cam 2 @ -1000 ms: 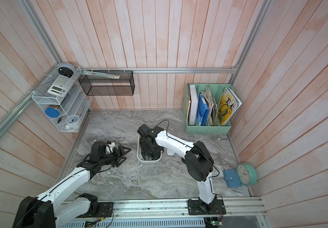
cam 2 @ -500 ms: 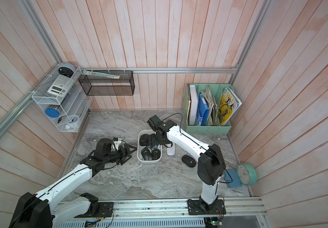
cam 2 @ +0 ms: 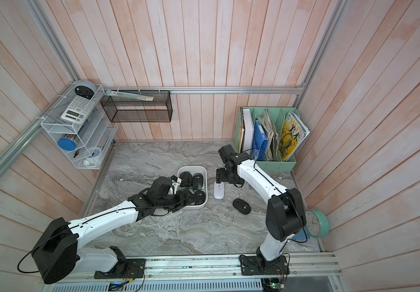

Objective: Put the mouse in the storage box
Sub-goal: Pick up the mouse from the center of the board.

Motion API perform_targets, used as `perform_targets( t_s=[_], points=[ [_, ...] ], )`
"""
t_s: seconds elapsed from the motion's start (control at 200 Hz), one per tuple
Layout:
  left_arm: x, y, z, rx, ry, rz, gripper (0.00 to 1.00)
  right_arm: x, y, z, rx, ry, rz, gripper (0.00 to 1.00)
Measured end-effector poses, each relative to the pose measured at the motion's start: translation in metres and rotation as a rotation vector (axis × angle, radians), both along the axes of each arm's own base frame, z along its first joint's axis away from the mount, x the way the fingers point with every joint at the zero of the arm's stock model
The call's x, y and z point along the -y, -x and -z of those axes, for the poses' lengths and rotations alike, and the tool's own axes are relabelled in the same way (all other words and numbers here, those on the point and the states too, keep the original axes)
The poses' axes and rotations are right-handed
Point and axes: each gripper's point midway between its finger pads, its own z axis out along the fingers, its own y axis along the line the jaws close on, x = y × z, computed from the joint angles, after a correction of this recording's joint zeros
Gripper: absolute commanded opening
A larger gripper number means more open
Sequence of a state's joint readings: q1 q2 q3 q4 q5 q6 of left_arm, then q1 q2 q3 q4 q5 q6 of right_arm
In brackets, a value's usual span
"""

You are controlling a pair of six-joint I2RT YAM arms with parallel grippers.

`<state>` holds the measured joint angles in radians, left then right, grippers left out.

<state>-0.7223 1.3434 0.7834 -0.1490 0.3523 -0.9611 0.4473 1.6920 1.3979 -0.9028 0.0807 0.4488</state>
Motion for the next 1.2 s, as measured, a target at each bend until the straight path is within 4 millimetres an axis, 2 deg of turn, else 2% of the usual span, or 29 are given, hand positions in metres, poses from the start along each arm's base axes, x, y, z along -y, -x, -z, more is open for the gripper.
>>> perform_targets(
  t_s=[0.185, 0.415, 0.51, 0.725, 0.825, 1.045, 1.2],
  points=[
    [-0.002, -0.003, -0.001, 0.019, -0.012, -0.009, 0.83, 0.002, 0.0, 0.014, -0.034, -0.021, 0.0, 0.9],
    [-0.009, -0.002, -0.002, 0.031, -0.025, -0.023, 0.83, -0.017, -0.008, 0.042, -0.087, -0.084, -0.035, 0.91],
    [-0.021, -0.004, -0.007, 0.047, -0.025, -0.058, 0.83, -0.02, -0.009, 0.058, -0.116, -0.082, -0.049, 0.91],
    [-0.069, -0.021, -0.013, 0.066, -0.025, -0.197, 0.83, -0.025, -0.013, 0.077, -0.144, -0.082, -0.077, 0.92],
    [-0.079, -0.022, -0.011, 0.06, -0.033, -0.221, 0.84, -0.03, -0.015, 0.085, -0.155, -0.089, -0.092, 0.92],
    [-0.082, -0.017, -0.002, 0.037, -0.043, -0.216, 0.84, -0.04, -0.015, 0.1, -0.178, -0.07, -0.118, 0.9],
    [-0.081, -0.016, -0.002, 0.032, -0.037, -0.208, 0.84, -0.044, -0.015, 0.104, -0.177, -0.013, -0.137, 0.81]
  ],
)
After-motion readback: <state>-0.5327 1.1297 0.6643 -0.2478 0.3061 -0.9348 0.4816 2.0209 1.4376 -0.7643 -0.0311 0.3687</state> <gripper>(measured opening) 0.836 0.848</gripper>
